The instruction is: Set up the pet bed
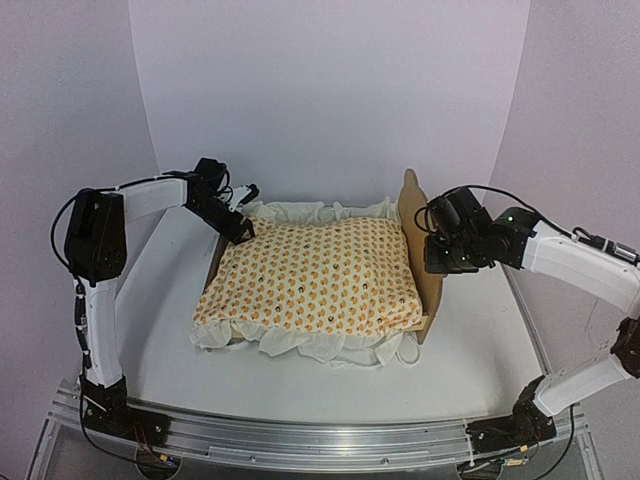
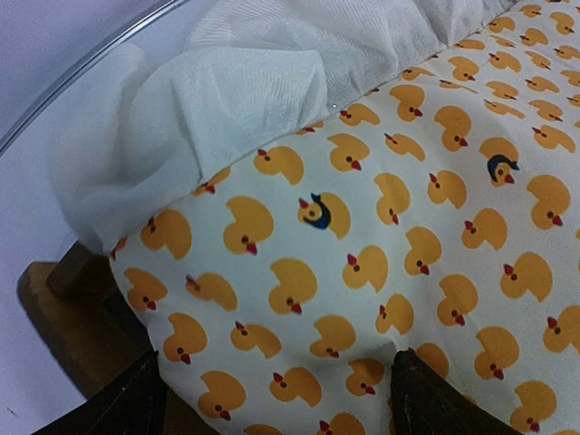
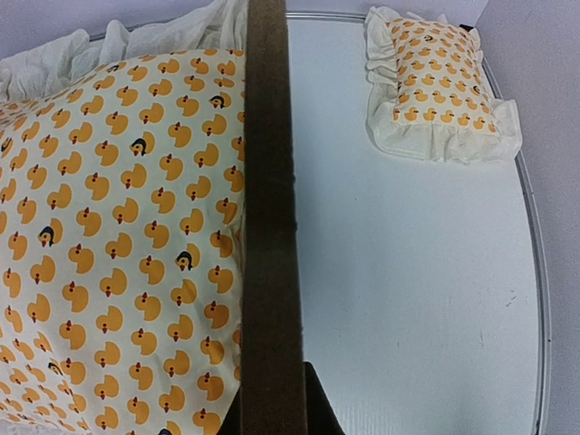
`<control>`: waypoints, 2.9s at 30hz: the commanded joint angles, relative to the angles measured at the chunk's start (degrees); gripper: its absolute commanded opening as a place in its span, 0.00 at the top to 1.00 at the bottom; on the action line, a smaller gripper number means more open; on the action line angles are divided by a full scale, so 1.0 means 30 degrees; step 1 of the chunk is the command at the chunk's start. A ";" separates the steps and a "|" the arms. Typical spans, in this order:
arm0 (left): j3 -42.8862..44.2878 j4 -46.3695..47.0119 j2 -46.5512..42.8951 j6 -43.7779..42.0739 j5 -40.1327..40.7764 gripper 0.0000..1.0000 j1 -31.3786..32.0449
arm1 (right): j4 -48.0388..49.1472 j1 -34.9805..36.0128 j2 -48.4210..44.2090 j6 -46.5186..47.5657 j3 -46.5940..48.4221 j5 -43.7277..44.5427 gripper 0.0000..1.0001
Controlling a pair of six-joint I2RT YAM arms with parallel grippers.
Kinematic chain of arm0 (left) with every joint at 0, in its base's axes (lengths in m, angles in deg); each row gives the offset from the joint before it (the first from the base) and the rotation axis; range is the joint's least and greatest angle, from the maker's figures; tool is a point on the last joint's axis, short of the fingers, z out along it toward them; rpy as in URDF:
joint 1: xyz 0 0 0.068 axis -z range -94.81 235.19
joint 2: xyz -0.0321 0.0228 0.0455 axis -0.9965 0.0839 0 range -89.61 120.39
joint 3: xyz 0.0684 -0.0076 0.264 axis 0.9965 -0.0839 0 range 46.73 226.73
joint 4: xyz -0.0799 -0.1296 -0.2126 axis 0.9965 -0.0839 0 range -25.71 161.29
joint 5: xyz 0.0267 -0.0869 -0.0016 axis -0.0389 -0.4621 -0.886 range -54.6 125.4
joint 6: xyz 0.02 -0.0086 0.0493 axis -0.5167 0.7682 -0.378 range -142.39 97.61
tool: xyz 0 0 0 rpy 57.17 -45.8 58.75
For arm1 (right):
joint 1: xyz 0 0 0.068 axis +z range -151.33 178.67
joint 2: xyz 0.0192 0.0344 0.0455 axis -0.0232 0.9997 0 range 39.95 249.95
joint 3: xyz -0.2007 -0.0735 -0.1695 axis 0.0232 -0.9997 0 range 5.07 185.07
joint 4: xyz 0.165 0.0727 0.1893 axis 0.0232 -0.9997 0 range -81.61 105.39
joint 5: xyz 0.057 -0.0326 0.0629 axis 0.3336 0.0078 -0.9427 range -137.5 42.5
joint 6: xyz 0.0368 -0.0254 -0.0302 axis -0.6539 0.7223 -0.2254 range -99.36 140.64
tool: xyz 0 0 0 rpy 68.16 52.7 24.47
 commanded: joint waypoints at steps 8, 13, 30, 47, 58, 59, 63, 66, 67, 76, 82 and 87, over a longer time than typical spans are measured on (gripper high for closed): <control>0.1083 0.0736 0.1407 0.0409 0.0762 0.16 0.0012 | -0.6567 -0.0936 -0.1254 -0.3858 0.3395 0.0164 0.53; 0.1280 0.0630 0.1754 0.0823 0.0042 0.21 0.0011 | -0.7966 0.1685 -0.2975 -0.6419 0.2423 -0.2507 0.42; 0.1806 0.0701 0.2086 0.1584 -0.0984 0.95 0.0024 | -0.0214 0.6318 0.6685 -0.0739 1.1855 -0.1653 0.31; 0.0561 0.2239 -0.0874 0.2559 -0.0294 1.00 -0.0127 | -0.3725 -0.0649 1.9249 -0.0135 2.3203 0.0559 0.28; 0.0111 0.2381 -0.0715 0.2484 -0.0127 1.00 -0.0156 | -0.5113 -0.1817 1.9833 -0.1083 2.1787 -0.0473 0.26; 0.0112 0.2393 -0.0730 0.2457 -0.0078 1.00 -0.0164 | -0.5122 -0.2021 2.0025 -0.1227 2.1653 -0.1008 0.27; 0.0210 0.2486 -0.0816 0.2562 -0.0224 1.00 -0.0162 | -0.5136 -0.2563 2.0769 -0.0935 2.1726 -0.2823 0.62; 0.0471 0.2598 -0.1182 0.2660 -0.0433 1.00 -0.0191 | -0.5082 -0.2722 2.0731 0.0010 2.3123 -0.2431 0.99; 0.0631 0.2625 -0.1306 0.2763 -0.0553 1.00 -0.0283 | -0.5016 -0.2802 2.0682 0.0494 2.3889 -0.2313 1.00; 0.1490 0.2474 -0.1553 0.3288 -0.0915 1.00 -0.0986 | -0.0428 -0.3154 1.9022 0.4344 2.5476 -0.1924 1.00; 0.0875 0.2845 -0.1619 0.3127 -0.0845 1.00 -0.0998 | 0.0310 -0.3191 1.9323 0.4823 2.4962 -0.2248 1.00; 0.0032 0.3748 -0.1347 0.2779 -0.0241 1.00 -0.1002 | 0.0304 -0.3234 1.9827 0.4891 2.4098 -0.1554 1.00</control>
